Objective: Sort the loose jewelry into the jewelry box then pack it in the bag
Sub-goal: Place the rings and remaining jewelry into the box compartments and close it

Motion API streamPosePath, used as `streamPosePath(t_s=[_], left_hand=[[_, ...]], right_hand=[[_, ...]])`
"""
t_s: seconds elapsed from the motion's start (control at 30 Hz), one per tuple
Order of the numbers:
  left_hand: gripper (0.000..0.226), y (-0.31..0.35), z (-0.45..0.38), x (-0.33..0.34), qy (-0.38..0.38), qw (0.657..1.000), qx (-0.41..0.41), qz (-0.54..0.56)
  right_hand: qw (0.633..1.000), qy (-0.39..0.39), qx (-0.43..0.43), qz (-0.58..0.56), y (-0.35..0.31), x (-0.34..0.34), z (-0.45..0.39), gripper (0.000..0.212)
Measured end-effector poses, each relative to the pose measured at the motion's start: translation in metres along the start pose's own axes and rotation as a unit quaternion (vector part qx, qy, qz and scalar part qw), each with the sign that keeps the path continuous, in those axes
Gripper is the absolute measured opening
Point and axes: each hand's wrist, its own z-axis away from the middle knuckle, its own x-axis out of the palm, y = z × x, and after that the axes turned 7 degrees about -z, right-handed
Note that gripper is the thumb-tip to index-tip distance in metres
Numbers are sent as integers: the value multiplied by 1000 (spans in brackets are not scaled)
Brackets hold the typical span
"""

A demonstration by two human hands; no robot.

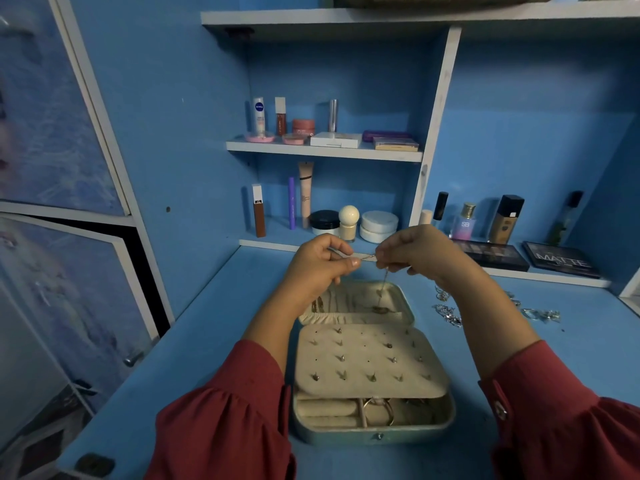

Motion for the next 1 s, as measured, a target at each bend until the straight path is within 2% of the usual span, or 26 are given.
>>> streamPosePath(t_s=[0.07, 0.17, 0.27, 0.33, 0.4, 0.53, 0.63, 0.77, 0.87, 1.0], left_hand=[[11, 1, 1, -1, 3, 1000, 1, 6], [14, 2, 1, -1, 4, 1000, 8, -3], [21, -3, -1, 4, 10, 997, 23, -73], [26, -8, -2, 8, 14, 990, 40, -134], [28, -10, -3, 11, 14, 983, 55, -176], [26, -10, -4, 13, -16, 979, 55, -195], [32, -8, -3, 13, -57, 982, 35, -178], [30, -9, -2, 16, -84, 983, 39, -157], [32, -12, -4, 16, -65, 982, 31, -174], [28, -17, -8, 16, -7, 973, 22, -229]], right_hand=[[999, 35, 2, 35, 2, -3, -2, 4], [989, 38, 37, 139, 9, -1, -8, 11], [975, 15, 58, 213, 16, 8, -12, 13], [968, 5, 45, 246, 16, 15, -11, 11], [963, 10, 23, 269, 16, 20, -10, 19], [970, 15, -23, 240, 19, 24, -11, 18], [993, 8, -31, 116, 14, 21, -9, 10], [999, 14, -38, -1, 8, 17, -9, 11], [997, 35, -48, 39, 12, 14, -10, 14], [978, 22, -39, 202, 22, 16, -15, 28]])
